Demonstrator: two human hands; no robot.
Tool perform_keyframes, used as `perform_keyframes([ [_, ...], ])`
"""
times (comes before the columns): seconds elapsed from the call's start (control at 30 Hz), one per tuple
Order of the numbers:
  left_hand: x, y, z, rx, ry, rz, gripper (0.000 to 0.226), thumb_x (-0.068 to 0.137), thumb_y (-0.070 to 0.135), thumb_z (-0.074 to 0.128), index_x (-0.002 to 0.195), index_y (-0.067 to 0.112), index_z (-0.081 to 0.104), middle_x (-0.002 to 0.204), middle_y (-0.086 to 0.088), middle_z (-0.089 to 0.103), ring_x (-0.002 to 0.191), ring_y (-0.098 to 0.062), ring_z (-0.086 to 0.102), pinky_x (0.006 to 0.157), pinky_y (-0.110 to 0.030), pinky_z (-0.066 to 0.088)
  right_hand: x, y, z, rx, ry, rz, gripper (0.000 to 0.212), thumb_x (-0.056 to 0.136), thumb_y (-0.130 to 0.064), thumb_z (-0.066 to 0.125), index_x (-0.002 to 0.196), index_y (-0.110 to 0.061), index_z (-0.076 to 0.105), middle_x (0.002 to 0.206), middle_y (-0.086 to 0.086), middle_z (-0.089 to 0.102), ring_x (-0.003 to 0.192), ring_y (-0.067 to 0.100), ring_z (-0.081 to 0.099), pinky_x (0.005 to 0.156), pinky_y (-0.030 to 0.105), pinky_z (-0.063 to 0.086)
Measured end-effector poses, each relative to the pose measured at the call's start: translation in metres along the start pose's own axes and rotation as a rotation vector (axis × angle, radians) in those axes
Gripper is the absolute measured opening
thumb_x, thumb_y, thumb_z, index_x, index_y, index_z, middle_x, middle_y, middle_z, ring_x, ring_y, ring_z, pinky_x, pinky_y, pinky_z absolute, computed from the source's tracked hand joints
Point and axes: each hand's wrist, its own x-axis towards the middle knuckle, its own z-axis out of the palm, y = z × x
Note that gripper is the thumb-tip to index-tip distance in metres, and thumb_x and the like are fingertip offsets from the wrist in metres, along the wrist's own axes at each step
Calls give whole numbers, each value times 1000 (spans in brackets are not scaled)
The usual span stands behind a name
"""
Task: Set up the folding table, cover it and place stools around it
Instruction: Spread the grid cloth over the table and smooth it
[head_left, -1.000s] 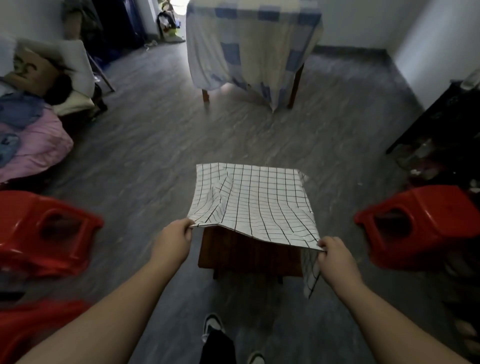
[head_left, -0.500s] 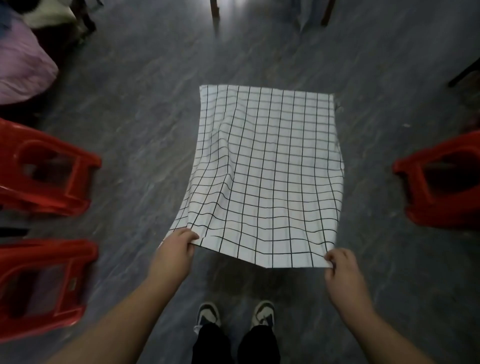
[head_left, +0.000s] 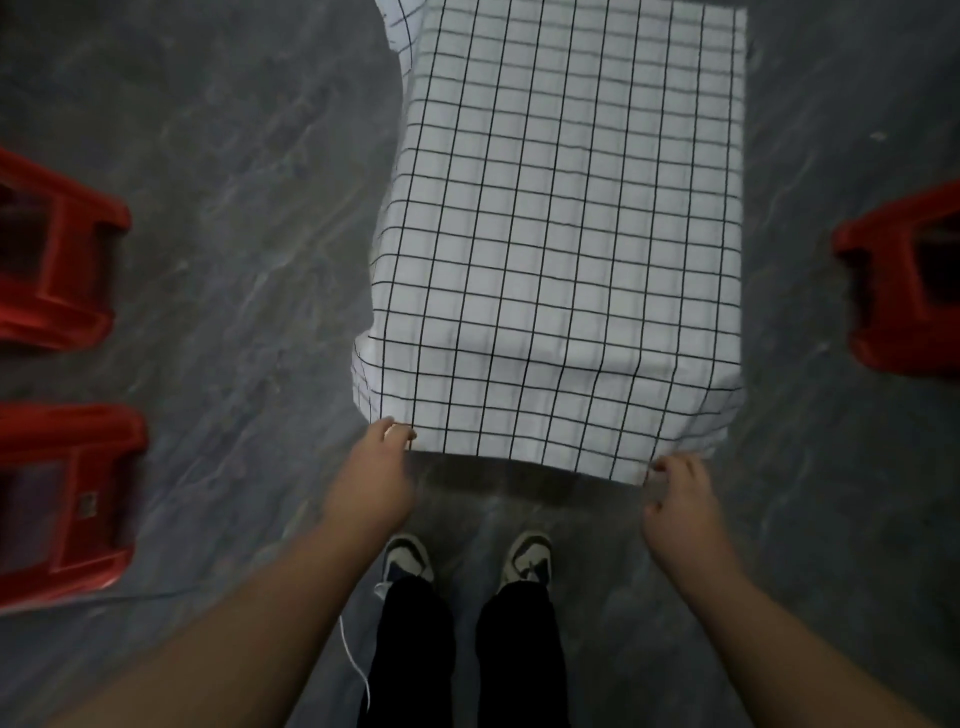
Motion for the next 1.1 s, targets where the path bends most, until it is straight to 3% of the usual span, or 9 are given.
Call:
perform_keyframes([
  [0.07, 5, 3, -1, -6, 12, 48, 49, 79, 4, 53, 127, 15, 57, 142, -3, 45, 126, -27, 49, 99, -46, 48, 4, -1, 0, -33, -39, 24, 42, 75, 7, 59, 115, -4, 57, 128, 13, 48, 114, 32, 49, 102, 43, 43],
  [0.37, 16, 40, -19, 30, 27, 53, 48, 84, 4, 50, 129, 20, 55, 137, -2, 48, 120, -24, 51, 95, -41, 48, 14, -23, -20, 27, -58, 20, 44, 71, 7, 60, 114, -4, 59, 123, 13, 51, 112, 30, 52, 100, 36, 40],
  [0.93, 36, 196, 2, 119, -37, 216, 46, 89, 6, 47, 131, 23, 52, 136, 2, 48, 118, -22, 52, 87, -39, 49, 39, 15, -81, 251, -53, 148, 48, 75, 6, 55, 120, -11, 56, 124, 5, 51, 115, 24, 51, 96, 26, 35],
  [1.1, 49, 208, 16, 139, 53, 270, 57, 85, 4, 53, 140, 16, 47, 141, -5, 50, 129, -25, 44, 104, -41, 42, 56, 27, -81, 219, -36, 142, 54, 76, 4, 58, 128, -10, 55, 130, 8, 53, 120, 28, 50, 104, 33, 36],
])
